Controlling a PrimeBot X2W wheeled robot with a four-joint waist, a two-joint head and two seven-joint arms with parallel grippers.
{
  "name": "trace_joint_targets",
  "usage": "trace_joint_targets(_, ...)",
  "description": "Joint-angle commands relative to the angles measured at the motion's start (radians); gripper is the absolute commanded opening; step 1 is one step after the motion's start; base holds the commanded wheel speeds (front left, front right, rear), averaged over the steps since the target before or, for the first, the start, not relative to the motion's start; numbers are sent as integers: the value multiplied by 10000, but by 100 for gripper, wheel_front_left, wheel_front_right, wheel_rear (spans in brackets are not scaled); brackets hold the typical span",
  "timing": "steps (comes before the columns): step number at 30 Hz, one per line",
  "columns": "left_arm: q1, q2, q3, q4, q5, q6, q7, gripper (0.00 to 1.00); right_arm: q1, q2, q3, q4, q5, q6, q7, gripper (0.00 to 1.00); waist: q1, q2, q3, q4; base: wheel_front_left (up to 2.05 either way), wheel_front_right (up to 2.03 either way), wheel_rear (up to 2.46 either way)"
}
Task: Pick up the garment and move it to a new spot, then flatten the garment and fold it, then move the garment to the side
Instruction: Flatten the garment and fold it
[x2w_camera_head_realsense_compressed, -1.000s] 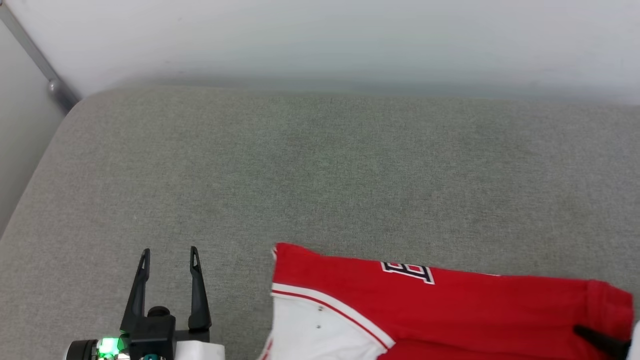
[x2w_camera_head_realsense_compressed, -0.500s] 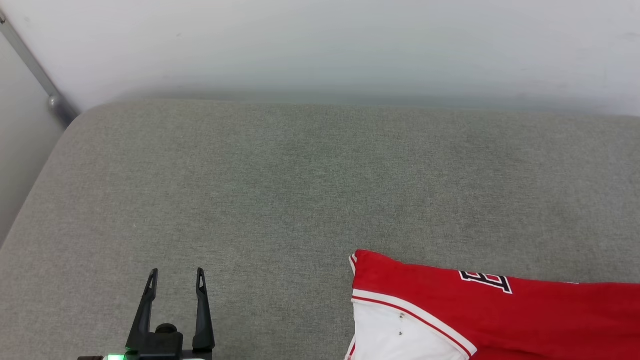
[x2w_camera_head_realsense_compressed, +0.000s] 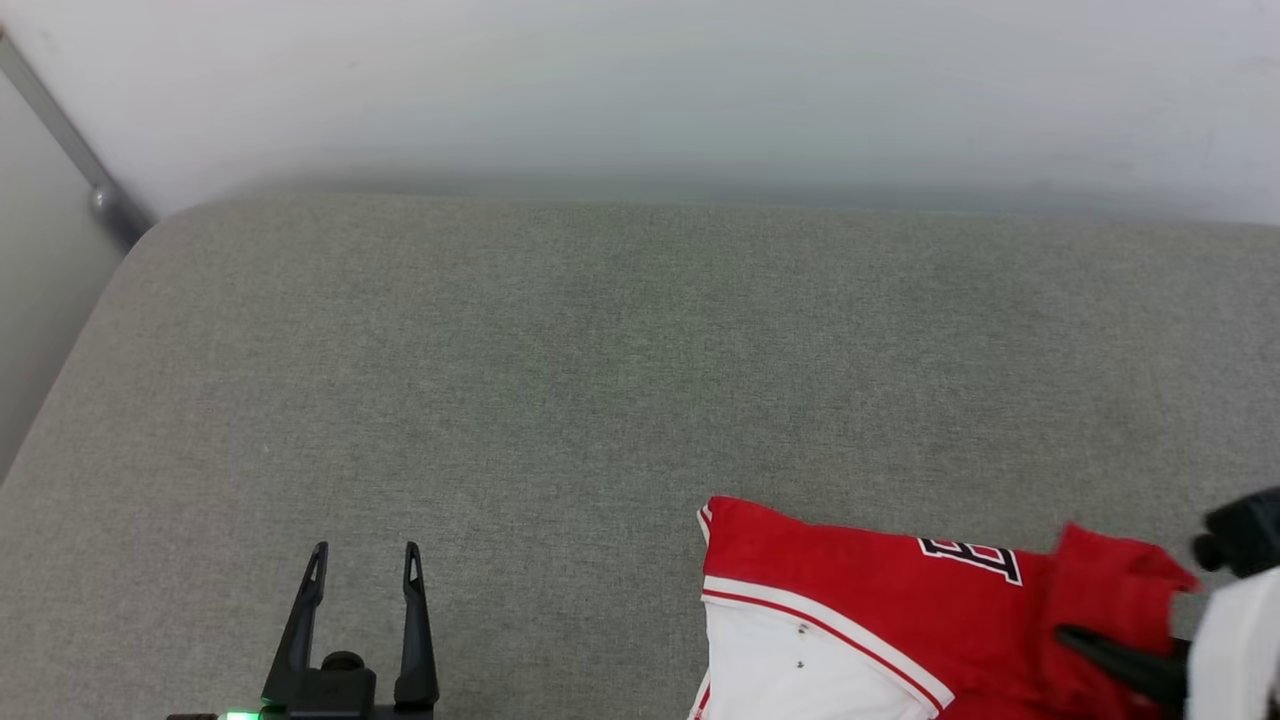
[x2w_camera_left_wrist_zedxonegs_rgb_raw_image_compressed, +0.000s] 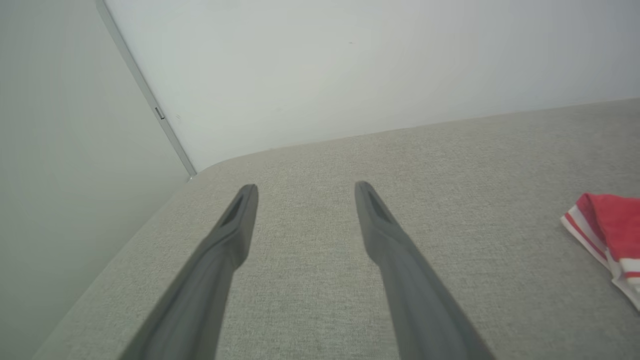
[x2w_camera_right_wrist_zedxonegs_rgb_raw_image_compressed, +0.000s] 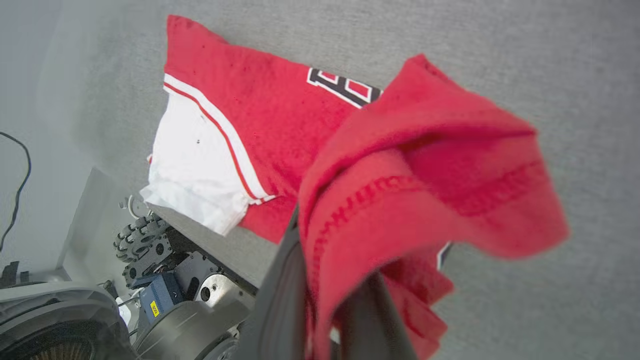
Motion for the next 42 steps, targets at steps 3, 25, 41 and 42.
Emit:
trace_joint_targets(3, -198, -62, -48, 50, 65, -51, -47, 100, -503, 321, 586, -819, -229, -5, 345, 0, 0, 0, 85, 59, 0, 0, 0)
trace_joint_targets(25, -1158, -354, -278, 177, 81, -142, -46, 100, -5822, 3041, 6351, 2225, -2105, -5, 782, 0, 0, 0, 1217, 632, 0, 0, 0)
trace_joint_targets(41, -666, -317, -113, 173, -21, -183, -46, 100, -6222, 2259, 7109, 2133, -2117, -5, -2682, 100, 0, 0, 334, 216, 0, 0, 0)
trace_joint_targets(42, -608, -316, -94, 167, -27, -196, -46, 100, -6119, 2162, 6891, 2011, -2255, -5, -3048, 100, 0, 0, 242, 152, 0, 0, 0)
